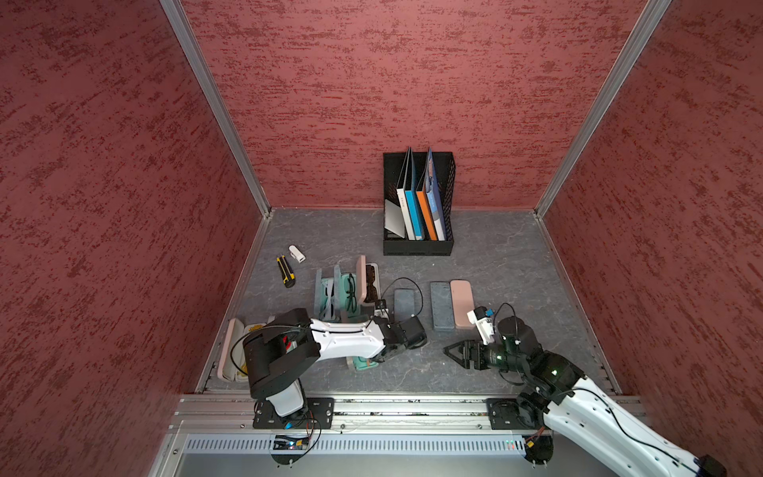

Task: Close the glasses case
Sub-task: Move the glasses case to the center of the board.

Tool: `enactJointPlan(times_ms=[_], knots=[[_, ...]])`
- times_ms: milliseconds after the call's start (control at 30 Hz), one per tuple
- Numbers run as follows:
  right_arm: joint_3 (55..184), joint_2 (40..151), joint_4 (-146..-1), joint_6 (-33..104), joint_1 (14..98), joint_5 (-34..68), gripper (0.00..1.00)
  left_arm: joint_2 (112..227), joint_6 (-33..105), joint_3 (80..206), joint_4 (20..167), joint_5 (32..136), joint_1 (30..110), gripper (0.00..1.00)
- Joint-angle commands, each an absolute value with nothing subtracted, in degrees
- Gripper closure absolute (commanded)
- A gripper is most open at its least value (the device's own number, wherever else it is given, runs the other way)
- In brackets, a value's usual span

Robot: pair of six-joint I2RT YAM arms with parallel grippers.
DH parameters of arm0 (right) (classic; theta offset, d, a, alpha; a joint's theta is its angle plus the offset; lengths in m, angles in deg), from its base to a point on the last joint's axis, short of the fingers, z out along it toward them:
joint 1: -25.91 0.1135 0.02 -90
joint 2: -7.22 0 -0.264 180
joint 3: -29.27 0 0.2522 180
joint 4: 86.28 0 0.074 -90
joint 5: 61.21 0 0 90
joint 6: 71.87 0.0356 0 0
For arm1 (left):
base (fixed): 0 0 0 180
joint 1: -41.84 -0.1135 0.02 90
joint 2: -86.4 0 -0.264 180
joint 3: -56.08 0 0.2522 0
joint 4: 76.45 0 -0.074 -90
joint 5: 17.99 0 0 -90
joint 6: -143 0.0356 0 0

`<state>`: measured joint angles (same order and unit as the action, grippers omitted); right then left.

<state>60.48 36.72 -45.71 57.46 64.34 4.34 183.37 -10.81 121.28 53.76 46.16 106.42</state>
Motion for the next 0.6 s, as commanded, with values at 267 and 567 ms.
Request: enactJointPlan(times_ms=[267,567], knots=[[60.1,35.5,-44.0,56.3,64.6,4.1,0.22,191.2,-6.0,127.1,57.0,50.3,106.1,0.35],[59.9,35.1,-43.3,56.4,64.6,4.4,0.22,197.2,-1.8,132.6,60.2,53.2,110.0,0.38]])
